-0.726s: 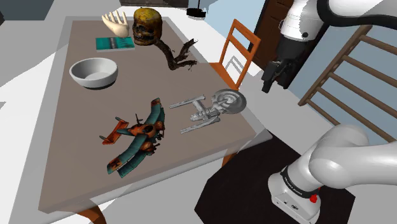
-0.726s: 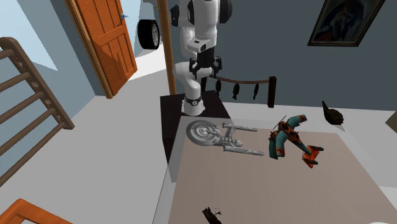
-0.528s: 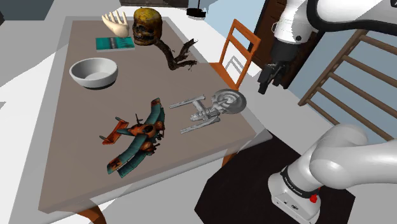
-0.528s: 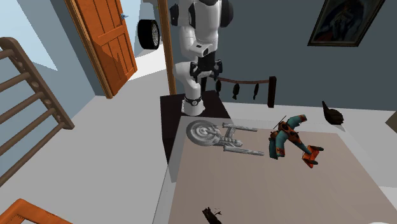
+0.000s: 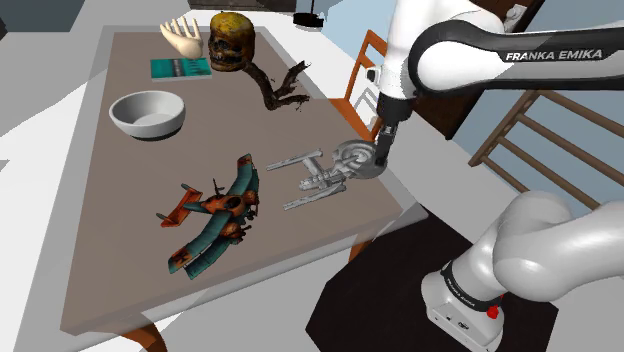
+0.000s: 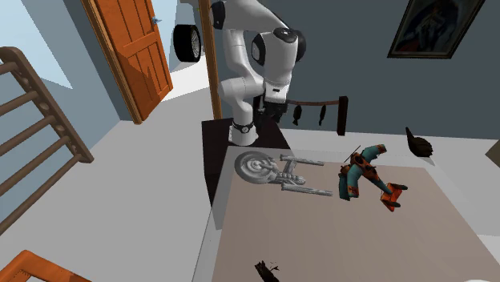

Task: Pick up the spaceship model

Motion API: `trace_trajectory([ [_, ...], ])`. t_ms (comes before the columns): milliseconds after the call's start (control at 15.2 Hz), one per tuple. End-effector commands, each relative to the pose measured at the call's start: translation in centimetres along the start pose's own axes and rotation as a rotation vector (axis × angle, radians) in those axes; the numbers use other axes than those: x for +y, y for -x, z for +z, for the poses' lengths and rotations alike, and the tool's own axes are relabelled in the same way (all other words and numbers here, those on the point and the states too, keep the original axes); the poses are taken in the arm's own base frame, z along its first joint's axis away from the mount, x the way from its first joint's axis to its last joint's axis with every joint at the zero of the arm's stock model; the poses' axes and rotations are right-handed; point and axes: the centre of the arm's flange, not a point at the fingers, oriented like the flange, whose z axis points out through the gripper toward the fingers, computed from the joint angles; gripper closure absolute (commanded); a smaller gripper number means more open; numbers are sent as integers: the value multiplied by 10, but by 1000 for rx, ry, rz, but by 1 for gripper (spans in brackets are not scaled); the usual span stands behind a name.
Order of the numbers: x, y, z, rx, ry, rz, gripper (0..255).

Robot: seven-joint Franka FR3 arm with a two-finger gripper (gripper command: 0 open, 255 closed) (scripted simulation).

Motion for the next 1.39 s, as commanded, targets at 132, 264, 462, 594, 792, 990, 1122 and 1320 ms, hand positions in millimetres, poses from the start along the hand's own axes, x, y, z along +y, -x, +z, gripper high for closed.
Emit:
trace_trajectory([
  [132, -15, -38, 36, -9, 44, -263, 0],
  [264, -25, -56, 54, -14, 65, -391, 0],
  [462, -39, -73, 74, -19, 88, -530, 0],
  [594, -38, -74, 85, -19, 88, -530, 0],
  [792, -38, -76, 101, -19, 88, -530, 0],
  [990, -38, -78, 114, -19, 88, -530, 0],
  [1122, -38, -78, 115, -19, 88, -530, 255],
  [1320, -38, -78, 115, -19, 88, -530, 255],
])
